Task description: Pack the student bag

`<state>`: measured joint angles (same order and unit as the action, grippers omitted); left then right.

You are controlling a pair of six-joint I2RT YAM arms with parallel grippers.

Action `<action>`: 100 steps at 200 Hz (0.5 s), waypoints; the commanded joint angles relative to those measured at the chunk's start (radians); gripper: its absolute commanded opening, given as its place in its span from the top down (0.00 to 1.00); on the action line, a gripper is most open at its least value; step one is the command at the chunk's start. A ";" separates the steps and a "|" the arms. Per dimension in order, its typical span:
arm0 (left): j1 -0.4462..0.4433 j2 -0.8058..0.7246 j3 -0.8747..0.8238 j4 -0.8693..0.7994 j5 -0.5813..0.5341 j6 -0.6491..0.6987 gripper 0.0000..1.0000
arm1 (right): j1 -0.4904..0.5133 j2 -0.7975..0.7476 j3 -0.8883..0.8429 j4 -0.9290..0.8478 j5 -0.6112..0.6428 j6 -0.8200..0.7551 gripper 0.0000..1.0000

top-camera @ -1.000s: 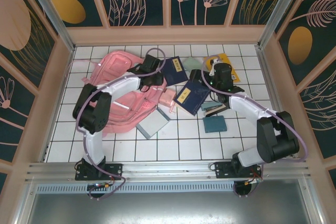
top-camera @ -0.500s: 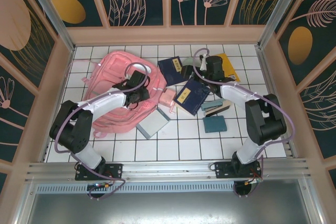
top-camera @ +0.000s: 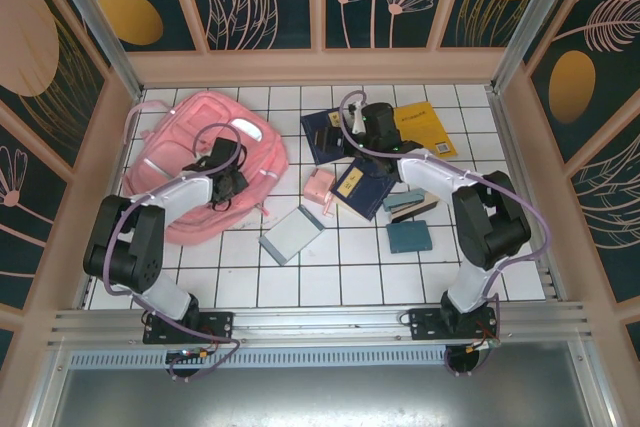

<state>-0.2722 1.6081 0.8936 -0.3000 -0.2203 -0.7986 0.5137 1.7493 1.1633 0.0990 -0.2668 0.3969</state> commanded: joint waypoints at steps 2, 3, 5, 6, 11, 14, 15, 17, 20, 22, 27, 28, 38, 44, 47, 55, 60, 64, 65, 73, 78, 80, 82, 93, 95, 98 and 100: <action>0.044 0.012 0.050 -0.039 -0.054 0.137 0.73 | 0.044 0.024 0.052 -0.045 0.015 -0.030 0.01; 0.044 0.011 0.053 -0.039 -0.053 0.140 0.73 | 0.047 0.025 0.054 -0.045 0.014 -0.030 0.01; 0.044 0.009 0.058 -0.039 -0.052 0.146 0.73 | 0.053 0.027 0.056 -0.047 0.013 -0.029 0.01; 0.044 0.008 0.062 -0.039 -0.049 0.149 0.72 | 0.055 0.029 0.058 -0.048 0.012 -0.029 0.01; 0.045 0.000 0.068 -0.038 -0.039 0.158 0.71 | 0.066 0.032 0.065 -0.051 0.011 -0.030 0.01; 0.044 -0.008 0.071 -0.037 -0.033 0.160 0.71 | 0.073 0.036 0.068 -0.055 0.010 -0.030 0.01; 0.044 -0.010 0.071 -0.036 -0.032 0.160 0.71 | 0.075 0.038 0.070 -0.056 0.009 -0.030 0.01; 0.044 -0.016 0.071 -0.034 -0.026 0.160 0.70 | 0.079 0.040 0.072 -0.057 0.008 -0.028 0.01; 0.045 -0.024 0.070 -0.031 -0.014 0.161 0.69 | 0.085 0.043 0.075 -0.057 0.006 -0.025 0.01; 0.045 -0.030 0.068 -0.028 -0.005 0.162 0.68 | 0.090 0.046 0.077 -0.058 0.003 -0.023 0.02; 0.044 -0.044 0.062 -0.019 0.020 0.161 0.66 | 0.098 0.051 0.082 -0.057 -0.005 -0.017 0.03; 0.044 -0.047 0.061 -0.018 0.025 0.161 0.66 | 0.099 0.052 0.083 -0.057 -0.006 -0.014 0.03; 0.044 -0.080 0.038 -0.009 0.070 0.145 0.64 | 0.119 0.063 0.090 -0.054 -0.016 0.007 0.04; 0.042 -0.102 0.020 -0.004 0.100 0.132 0.63 | 0.130 0.070 0.091 -0.050 -0.025 0.022 0.06; 0.042 -0.114 0.011 0.000 0.111 0.125 0.63 | 0.136 0.073 0.092 -0.046 -0.030 0.029 0.07; 0.039 -0.150 -0.025 0.014 0.145 0.103 0.62 | 0.153 0.082 0.096 -0.037 -0.039 0.051 0.10; 0.035 -0.172 -0.049 0.021 0.157 0.085 0.62 | 0.163 0.089 0.098 -0.034 -0.040 0.067 0.12; 0.029 -0.190 -0.069 0.028 0.170 0.073 0.62 | 0.170 0.095 0.102 -0.030 -0.041 0.080 0.13; 0.028 -0.195 -0.073 0.031 0.172 0.069 0.62 | 0.173 0.096 0.102 -0.028 -0.042 0.082 0.14; 0.012 -0.228 -0.113 0.047 0.187 0.050 0.62 | 0.188 0.111 0.107 -0.016 -0.055 0.106 0.17; -0.001 -0.247 -0.134 0.052 0.186 0.036 0.62 | 0.197 0.120 0.109 -0.009 -0.059 0.120 0.19; -0.008 -0.254 -0.143 0.054 0.184 0.031 0.62 | 0.199 0.126 0.112 -0.007 -0.060 0.127 0.21; -0.016 -0.261 -0.151 0.055 0.183 0.025 0.62 | 0.204 0.128 0.115 -0.006 -0.060 0.132 0.22; -0.051 -0.292 -0.195 0.069 0.181 -0.002 0.63 | 0.221 0.156 0.129 0.003 -0.073 0.162 0.28; -0.061 -0.296 -0.204 0.072 0.181 -0.006 0.63 | 0.224 0.162 0.132 0.005 -0.075 0.169 0.29; -0.072 -0.302 -0.215 0.073 0.176 -0.014 0.63 | 0.227 0.167 0.134 0.009 -0.080 0.176 0.30; -0.080 -0.307 -0.222 0.075 0.174 -0.019 0.63 | 0.230 0.172 0.137 0.011 -0.082 0.183 0.31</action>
<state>-0.2840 1.3472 0.7536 -0.2539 -0.0853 -0.7425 0.7113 1.8690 1.2549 0.0719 -0.3038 0.4866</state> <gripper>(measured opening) 0.373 0.733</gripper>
